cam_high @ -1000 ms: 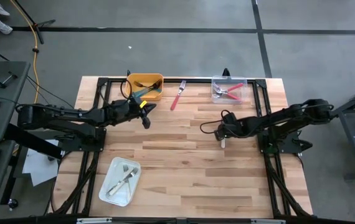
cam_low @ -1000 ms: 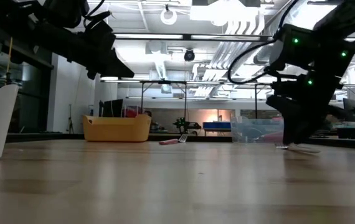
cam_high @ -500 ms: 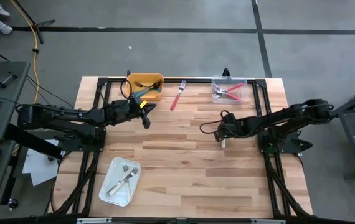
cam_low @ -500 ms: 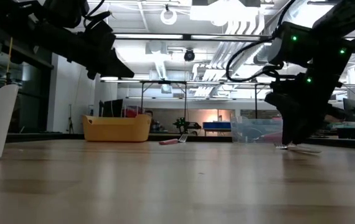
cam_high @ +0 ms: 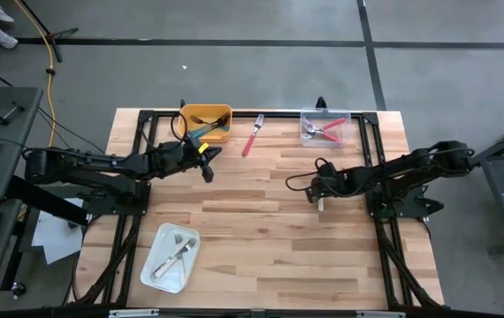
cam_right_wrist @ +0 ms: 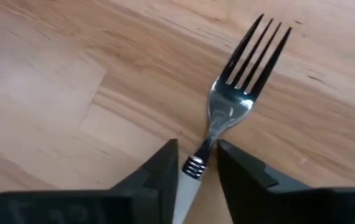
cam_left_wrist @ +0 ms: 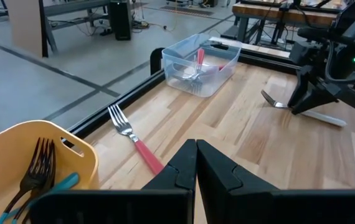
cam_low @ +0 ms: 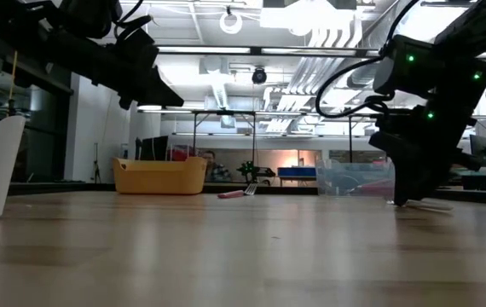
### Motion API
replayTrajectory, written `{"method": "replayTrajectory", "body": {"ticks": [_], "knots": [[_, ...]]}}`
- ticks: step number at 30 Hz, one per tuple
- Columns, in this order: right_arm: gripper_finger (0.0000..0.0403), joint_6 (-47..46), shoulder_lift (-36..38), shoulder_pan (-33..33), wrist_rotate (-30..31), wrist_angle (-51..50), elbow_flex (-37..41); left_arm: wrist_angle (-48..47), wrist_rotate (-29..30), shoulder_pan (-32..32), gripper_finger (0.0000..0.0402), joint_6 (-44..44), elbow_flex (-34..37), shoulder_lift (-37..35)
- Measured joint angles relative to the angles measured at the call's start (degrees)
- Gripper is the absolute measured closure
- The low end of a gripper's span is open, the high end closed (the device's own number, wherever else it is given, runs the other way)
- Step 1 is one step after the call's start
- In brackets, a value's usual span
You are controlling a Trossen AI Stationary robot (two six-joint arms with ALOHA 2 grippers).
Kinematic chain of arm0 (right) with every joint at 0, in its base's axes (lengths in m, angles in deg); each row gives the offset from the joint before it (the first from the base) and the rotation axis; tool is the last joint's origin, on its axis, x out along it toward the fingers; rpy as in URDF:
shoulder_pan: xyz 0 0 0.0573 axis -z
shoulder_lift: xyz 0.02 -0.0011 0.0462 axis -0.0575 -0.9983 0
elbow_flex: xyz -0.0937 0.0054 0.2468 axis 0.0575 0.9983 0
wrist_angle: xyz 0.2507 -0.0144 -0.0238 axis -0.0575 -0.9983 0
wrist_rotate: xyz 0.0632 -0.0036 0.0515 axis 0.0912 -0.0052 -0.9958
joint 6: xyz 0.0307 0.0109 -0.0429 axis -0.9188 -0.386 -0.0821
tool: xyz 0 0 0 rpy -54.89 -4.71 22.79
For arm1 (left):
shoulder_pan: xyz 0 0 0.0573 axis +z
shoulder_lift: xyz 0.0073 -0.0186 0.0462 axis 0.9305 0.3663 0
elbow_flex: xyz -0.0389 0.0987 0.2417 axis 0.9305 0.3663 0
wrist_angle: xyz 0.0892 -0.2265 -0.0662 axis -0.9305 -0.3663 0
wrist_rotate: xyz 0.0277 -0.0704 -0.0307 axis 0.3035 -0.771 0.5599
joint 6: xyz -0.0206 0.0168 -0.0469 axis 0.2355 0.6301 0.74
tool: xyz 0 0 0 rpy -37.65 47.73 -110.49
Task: Sort silverware by color (type)
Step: Put the white fork into the white bin
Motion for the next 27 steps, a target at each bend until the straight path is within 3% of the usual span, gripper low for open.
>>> {"method": "replayTrajectory", "body": {"ticks": [7,22,27], "knots": [[0.0392,4.7,0.0,0.1,-1.3,1.8,0.0,0.0,0.0,0.0,0.0399,0.4,0.0,0.0],[0.04,15.4,-0.1,0.0,-5.5,8.7,-2.1,0.0,-1.3,0.0,0.0399,0.9,0.0,0.0],[0.0376,16.8,-0.1,0.0,-5.0,6.2,-3.8,0.0,-1.3,0.0,0.0399,0.9,0.0,0.0]]}}
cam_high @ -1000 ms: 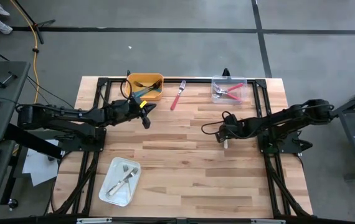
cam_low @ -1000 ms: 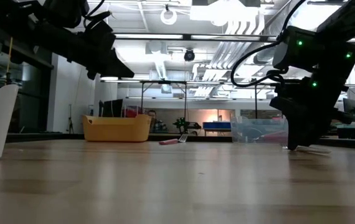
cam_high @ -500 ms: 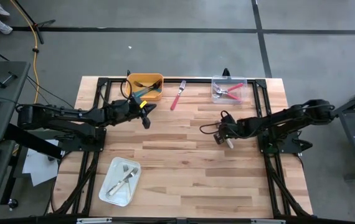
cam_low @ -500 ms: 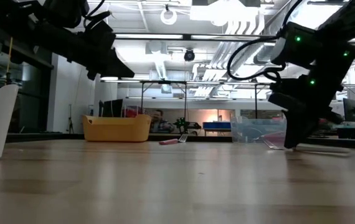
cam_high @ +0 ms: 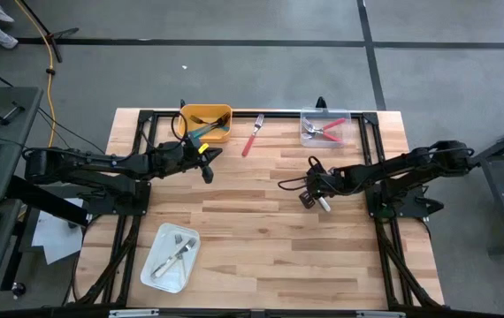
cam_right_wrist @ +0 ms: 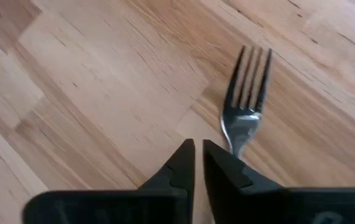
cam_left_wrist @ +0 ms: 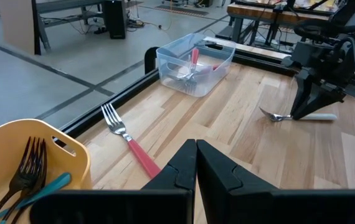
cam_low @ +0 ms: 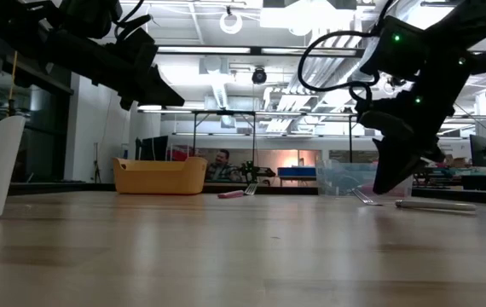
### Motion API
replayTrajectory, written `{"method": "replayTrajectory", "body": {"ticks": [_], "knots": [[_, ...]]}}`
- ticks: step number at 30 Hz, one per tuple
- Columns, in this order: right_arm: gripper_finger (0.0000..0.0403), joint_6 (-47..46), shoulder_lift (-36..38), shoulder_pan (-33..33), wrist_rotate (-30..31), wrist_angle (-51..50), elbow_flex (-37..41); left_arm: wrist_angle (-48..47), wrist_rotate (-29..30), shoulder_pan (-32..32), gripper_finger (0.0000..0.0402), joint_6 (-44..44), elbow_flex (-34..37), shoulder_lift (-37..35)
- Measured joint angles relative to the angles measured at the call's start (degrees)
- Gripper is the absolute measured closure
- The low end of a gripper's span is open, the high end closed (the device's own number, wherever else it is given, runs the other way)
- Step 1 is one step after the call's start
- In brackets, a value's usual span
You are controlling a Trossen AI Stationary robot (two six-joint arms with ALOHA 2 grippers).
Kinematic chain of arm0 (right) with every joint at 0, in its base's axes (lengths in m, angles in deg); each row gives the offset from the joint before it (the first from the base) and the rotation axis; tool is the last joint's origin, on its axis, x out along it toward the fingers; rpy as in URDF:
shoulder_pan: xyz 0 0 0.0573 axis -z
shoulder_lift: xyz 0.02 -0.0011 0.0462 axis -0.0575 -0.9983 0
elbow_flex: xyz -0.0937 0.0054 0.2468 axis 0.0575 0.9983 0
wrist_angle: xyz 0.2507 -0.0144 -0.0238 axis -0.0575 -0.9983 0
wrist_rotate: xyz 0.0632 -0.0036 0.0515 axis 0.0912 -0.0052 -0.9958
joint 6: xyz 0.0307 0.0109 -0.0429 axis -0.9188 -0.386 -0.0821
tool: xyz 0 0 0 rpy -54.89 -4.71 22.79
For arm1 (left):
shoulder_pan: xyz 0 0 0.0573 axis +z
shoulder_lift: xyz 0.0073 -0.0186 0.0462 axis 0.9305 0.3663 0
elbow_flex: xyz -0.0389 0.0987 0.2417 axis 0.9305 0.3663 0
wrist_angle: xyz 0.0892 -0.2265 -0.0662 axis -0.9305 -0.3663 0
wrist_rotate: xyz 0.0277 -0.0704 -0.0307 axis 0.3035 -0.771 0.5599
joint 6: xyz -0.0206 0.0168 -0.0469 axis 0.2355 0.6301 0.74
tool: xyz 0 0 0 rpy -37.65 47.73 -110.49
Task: Sort silverware by color (type)
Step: Put the white fork into the white bin
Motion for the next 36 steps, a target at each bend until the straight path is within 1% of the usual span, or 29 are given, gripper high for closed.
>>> {"method": "replayTrajectory", "body": {"ticks": [7,10,13,16,19,23,25,26,28,31,36], "knots": [[0.0305,-0.2,0.0,0.0,0.8,-6.1,-2.3,0.0,0.0,0.0,0.0399,0.0,0.0,0.0],[0.0292,-1.3,-0.7,0.0,1.0,-6.4,-2.2,0.0,0.0,0.0,0.0399,0.0,0.0,0.0],[0.0291,-1.7,-2.7,0.0,1.2,-7.0,-2.1,0.0,0.0,0.0,0.0399,0.0,0.0,0.0],[0.0298,-1.7,-5.1,0.0,1.2,-5.8,-2.1,0.0,0.0,0.0,0.0399,0.0,0.0,0.0],[0.0315,-1.7,-6.8,0.0,1.4,-4.8,-2.3,0.0,0.0,0.0,0.0399,0.0,0.0,0.0],[0.0363,-1.4,-7.3,0.0,1.3,-4.3,-2.4,0.0,0.0,0.0,0.0399,0.0,0.0,0.0],[0.0389,0.5,-7.2,0.0,1.6,-3.2,-2.3,0.0,0.0,0.0,0.0399,0.0,0.0,0.0],[0.0394,1.8,-7.1,0.0,1.7,-2.6,-2.2,0.0,0.0,0.0,0.0399,0.0,0.0,0.0],[0.0391,3.9,-6.6,0.1,1.8,-0.6,-2.1,0.0,0.0,0.0,0.0399,0.1,0.0,0.0],[0.0395,7.7,-5.1,0.1,1.5,5.6,-1.9,0.0,-1.7,0.0,0.0399,0.5,0.0,0.0],[0.0403,17.3,-4.2,0.5,1.8,20.9,-2.0,0.6,-9.0,0.0,0.0399,1.0,0.0,0.0]]}}
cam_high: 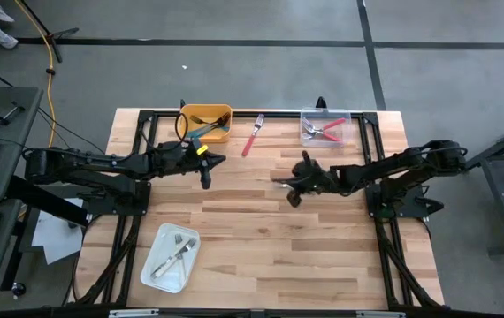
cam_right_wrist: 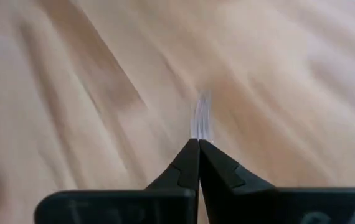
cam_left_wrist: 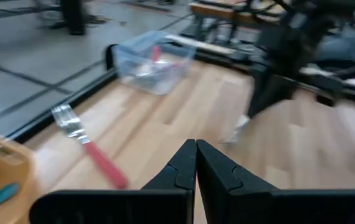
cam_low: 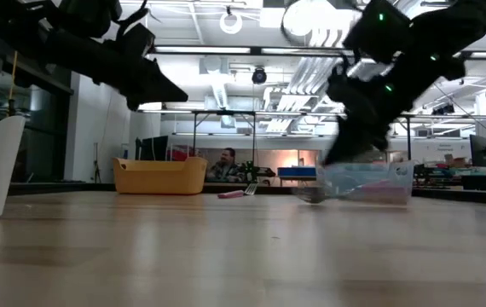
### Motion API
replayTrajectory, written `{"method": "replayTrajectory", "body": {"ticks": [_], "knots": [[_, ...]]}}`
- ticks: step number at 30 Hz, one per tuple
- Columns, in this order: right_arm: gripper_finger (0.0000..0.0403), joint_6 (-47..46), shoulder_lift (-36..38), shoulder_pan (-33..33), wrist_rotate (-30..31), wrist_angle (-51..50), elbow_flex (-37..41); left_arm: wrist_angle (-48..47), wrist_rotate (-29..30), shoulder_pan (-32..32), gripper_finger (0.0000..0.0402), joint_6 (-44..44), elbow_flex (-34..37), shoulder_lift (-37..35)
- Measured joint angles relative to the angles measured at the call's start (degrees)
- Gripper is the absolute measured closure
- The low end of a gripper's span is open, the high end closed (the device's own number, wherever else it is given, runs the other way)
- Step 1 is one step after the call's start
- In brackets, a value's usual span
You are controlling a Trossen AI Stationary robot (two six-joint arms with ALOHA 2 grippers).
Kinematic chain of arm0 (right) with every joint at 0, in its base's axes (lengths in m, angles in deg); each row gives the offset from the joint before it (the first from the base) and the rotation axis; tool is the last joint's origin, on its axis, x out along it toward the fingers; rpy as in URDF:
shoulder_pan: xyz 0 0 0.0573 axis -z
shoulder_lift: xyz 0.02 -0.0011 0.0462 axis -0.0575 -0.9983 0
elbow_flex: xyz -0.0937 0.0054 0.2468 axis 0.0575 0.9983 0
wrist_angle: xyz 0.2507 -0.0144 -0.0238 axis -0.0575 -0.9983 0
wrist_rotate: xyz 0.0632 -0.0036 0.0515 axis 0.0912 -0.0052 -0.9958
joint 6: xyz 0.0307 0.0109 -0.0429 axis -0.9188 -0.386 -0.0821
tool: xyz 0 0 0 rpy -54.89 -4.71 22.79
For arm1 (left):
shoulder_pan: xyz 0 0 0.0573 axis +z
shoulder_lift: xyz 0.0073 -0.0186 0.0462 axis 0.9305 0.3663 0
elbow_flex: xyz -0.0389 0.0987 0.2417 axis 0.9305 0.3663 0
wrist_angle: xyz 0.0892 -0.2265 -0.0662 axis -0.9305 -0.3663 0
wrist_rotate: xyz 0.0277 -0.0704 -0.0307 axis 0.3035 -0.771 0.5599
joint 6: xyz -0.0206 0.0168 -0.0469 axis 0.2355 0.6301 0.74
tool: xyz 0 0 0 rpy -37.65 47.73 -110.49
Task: Sort silverware by color (type)
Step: Put the white fork into the white bin
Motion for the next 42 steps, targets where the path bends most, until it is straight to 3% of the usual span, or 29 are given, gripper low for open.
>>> {"method": "replayTrajectory", "body": {"ticks": [4,6,12,18,24,33,42], "knots": [[0.0403,6.5,0.1,0.0,-0.2,13.9,0.0,2.7,-3.6,-0.5,0.0398,0.0,0.0,1.3],[0.0403,7.9,0.3,0.4,-1.7,16.1,-0.1,4.4,-3.8,-1.2,0.0398,-0.1,0.0,2.6],[0.0379,10.8,0.5,0.8,-4.3,2.8,-0.2,8.8,-3.8,-2.0,0.0398,-1.0,0.0,7.4],[0.0296,20.2,0.2,2.7,-3.7,-10.5,-4.1,13.5,-3.8,-1.8,0.0398,-2.6,0.0,11.2],[0.0243,33.6,-3.0,5.7,-13.1,-12.5,-8.8,14.7,-3.8,-1.8,0.0398,-3.6,0.0,11.7],[0.0261,40.7,-16.0,9.0,-15.6,-25.5,-19.8,14.1,-3.8,-1.8,0.0398,-4.2,0.0,11.7],[0.0327,42.6,-25.0,10.8,-17.4,-36.2,-28.7,13.9,-3.8,-1.8,0.0398,-4.2,0.0,11.7]]}}
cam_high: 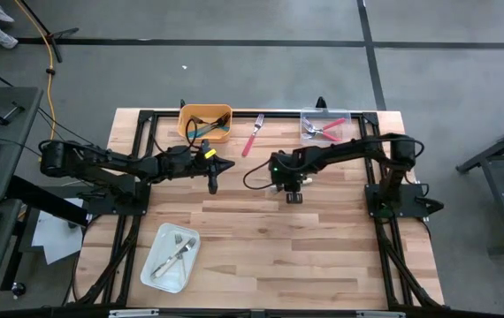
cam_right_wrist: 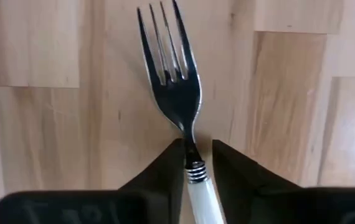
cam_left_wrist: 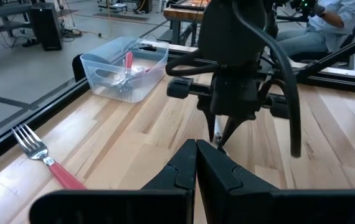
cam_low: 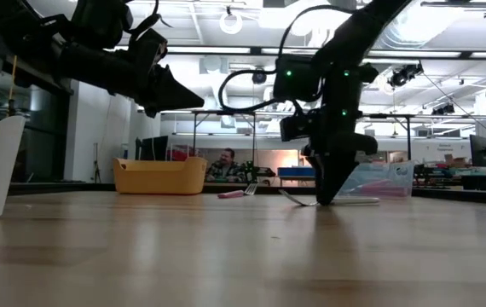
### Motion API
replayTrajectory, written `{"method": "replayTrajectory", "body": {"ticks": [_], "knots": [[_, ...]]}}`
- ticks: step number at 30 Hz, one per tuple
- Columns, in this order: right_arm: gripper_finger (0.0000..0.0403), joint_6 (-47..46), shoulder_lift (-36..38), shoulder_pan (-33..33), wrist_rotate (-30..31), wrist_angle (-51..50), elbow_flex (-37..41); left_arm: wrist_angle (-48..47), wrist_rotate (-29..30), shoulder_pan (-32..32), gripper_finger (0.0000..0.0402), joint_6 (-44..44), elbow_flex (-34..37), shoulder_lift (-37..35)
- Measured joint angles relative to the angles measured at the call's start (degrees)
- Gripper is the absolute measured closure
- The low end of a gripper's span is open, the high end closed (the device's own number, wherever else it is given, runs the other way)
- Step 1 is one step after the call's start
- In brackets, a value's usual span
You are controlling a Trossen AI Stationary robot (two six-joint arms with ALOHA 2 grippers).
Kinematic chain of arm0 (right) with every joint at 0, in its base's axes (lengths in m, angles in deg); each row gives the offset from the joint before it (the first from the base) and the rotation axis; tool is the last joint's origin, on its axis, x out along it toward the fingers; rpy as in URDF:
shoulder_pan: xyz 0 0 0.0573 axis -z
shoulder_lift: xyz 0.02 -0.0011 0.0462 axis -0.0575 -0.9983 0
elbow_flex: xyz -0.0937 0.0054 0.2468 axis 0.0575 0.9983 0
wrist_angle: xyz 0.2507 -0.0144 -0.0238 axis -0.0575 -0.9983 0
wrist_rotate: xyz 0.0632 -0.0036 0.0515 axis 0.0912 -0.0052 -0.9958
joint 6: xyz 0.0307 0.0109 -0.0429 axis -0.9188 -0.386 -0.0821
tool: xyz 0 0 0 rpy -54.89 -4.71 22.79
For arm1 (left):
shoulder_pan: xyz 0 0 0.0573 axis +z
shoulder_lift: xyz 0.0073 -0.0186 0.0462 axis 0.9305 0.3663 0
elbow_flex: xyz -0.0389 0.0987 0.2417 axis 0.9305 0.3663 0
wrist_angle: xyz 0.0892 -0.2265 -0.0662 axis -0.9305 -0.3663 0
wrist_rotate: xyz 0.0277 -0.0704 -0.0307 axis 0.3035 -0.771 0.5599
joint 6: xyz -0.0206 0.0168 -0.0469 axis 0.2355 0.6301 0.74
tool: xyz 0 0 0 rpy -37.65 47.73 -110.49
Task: Sort silverware by color (type)
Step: Put the white fork into the white bin
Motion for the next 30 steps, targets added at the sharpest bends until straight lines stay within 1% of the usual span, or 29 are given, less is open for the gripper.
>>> {"method": "replayTrajectory", "body": {"ticks": [6,8,10,13,16,17,23,25,30], "knots": [[0.0389,0.5,-1.1,0.0,-2.3,-1.9,-1.7,0.0,0.0,0.0,0.0398,0.0,0.0,0.0],[0.0395,0.3,-0.8,-0.3,-2.5,-1.9,-1.9,0.0,0.2,0.0,0.0398,0.0,0.0,0.0],[0.0392,-0.3,-0.5,-0.4,-3.9,-1.0,-1.9,0.0,0.8,0.0,0.0398,-0.9,0.0,0.0],[0.0393,-0.7,0.2,-0.8,-7.9,6.2,-0.7,0.0,2.0,0.0,0.0398,-1.8,0.0,0.0],[0.0402,-1.3,2.1,-1.8,-11.7,13.2,2.4,-0.2,2.4,0.0,0.0398,-1.7,0.0,-0.3],[0.0403,-2.0,2.5,-1.9,-12.2,16.0,3.6,-0.5,2.3,0.0,0.0398,-1.5,0.0,-0.6],[0.0402,-7.5,5.4,-2.4,-12.6,32.4,12.5,-0.1,2.3,0.0,0.0398,-1.3,0.1,-1.6],[0.0402,-8.9,6.2,-2.7,-12.8,36.3,15.0,-0.5,2.3,0.0,0.0398,-1.1,0.1,-1.6],[0.0402,-13.3,7.6,-2.8,-12.1,39.0,17.3,-0.4,2.3,0.0,0.0398,-0.9,0.1,-1.6]]}}
